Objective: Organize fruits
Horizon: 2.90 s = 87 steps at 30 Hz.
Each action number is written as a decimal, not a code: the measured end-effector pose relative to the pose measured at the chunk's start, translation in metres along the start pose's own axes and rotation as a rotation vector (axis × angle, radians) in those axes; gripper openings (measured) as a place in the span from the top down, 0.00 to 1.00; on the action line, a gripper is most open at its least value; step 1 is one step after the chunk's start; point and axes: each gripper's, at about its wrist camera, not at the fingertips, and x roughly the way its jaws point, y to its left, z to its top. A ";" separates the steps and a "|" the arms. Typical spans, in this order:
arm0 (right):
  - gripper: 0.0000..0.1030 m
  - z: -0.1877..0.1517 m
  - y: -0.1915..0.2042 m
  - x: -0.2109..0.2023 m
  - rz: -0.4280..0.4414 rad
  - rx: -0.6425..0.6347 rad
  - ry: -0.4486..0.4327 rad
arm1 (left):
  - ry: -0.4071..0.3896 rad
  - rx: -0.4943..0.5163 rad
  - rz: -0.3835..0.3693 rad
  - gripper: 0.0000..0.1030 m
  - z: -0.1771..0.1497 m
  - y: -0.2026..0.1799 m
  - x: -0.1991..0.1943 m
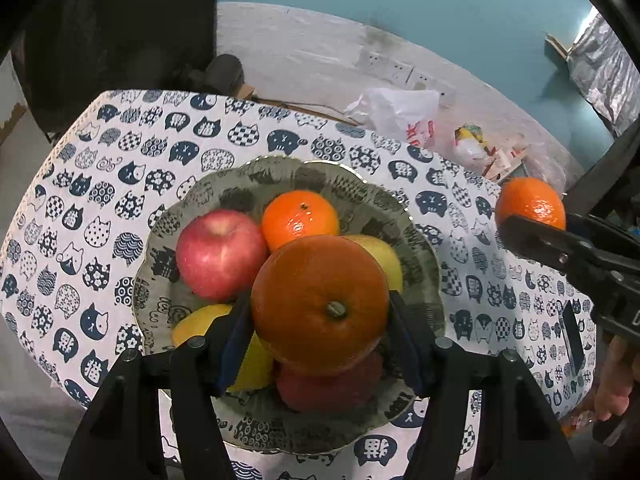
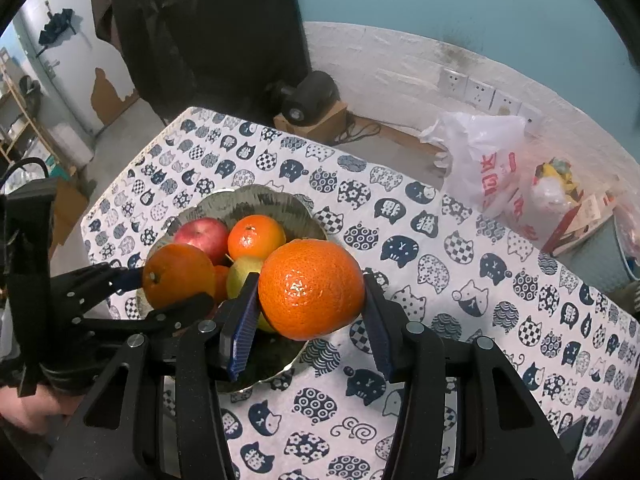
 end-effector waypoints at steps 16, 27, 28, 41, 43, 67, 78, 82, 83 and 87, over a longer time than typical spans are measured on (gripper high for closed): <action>0.52 -0.001 0.005 0.022 0.013 -0.013 0.044 | 0.052 -0.067 -0.002 0.36 0.000 0.028 0.026; 0.52 -0.008 0.012 0.026 0.025 -0.026 0.063 | 0.033 -0.067 0.015 0.36 -0.003 0.028 0.009; 0.52 -0.009 0.014 0.026 0.028 -0.029 0.066 | 0.030 -0.070 0.015 0.36 -0.003 0.028 0.007; 0.52 -0.034 0.033 0.047 0.066 -0.064 0.144 | -0.027 -0.075 0.004 0.36 -0.013 0.028 -0.035; 0.52 -0.039 0.037 0.051 0.062 -0.079 0.158 | -0.028 -0.075 0.002 0.36 -0.014 0.028 -0.037; 0.50 -0.040 0.038 0.043 0.076 -0.078 0.147 | -0.045 -0.070 -0.005 0.35 -0.017 0.022 -0.056; 0.40 -0.017 0.030 -0.023 0.006 -0.041 0.012 | -0.136 -0.050 -0.004 0.28 -0.010 0.007 -0.104; 0.35 -0.010 0.025 -0.049 0.004 -0.017 -0.042 | -0.172 -0.052 -0.001 0.27 -0.006 0.004 -0.120; 0.34 -0.008 0.025 -0.058 0.005 -0.011 -0.060 | -0.183 -0.044 0.006 0.26 -0.006 0.001 -0.124; 0.27 -0.004 0.024 -0.081 -0.006 -0.012 -0.108 | -0.216 -0.016 0.047 0.20 -0.008 -0.006 -0.133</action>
